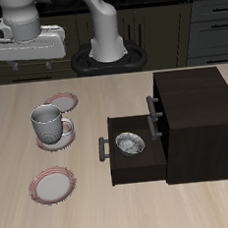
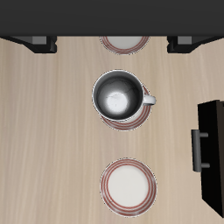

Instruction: Place the porcelain mug that is on the plate onto the farthest plate relative to the robot

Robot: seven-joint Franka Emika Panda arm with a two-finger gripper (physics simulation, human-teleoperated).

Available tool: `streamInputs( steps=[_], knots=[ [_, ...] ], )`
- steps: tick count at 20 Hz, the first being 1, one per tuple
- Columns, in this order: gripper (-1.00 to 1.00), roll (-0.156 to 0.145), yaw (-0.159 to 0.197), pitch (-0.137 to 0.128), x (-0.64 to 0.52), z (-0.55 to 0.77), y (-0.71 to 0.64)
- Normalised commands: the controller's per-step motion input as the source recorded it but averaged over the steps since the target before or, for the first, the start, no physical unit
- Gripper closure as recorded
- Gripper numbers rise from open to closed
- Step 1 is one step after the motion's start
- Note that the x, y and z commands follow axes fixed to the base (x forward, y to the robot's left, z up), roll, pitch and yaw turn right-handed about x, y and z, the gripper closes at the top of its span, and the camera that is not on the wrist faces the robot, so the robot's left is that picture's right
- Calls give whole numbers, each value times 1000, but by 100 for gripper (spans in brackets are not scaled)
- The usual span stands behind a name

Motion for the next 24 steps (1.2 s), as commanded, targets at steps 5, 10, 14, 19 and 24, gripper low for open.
streamInputs(
  steps=[5,10,14,19,24],
  knots=[
    [-100,17,20,4,46,-84,-265],
    [-100,-43,1,-20,35,-55,-353],
    [-100,-22,8,3,78,-135,-303],
    [-100,37,9,-26,-28,-144,-16],
    [-100,-10,-7,-42,-31,-248,-71]
  ],
)
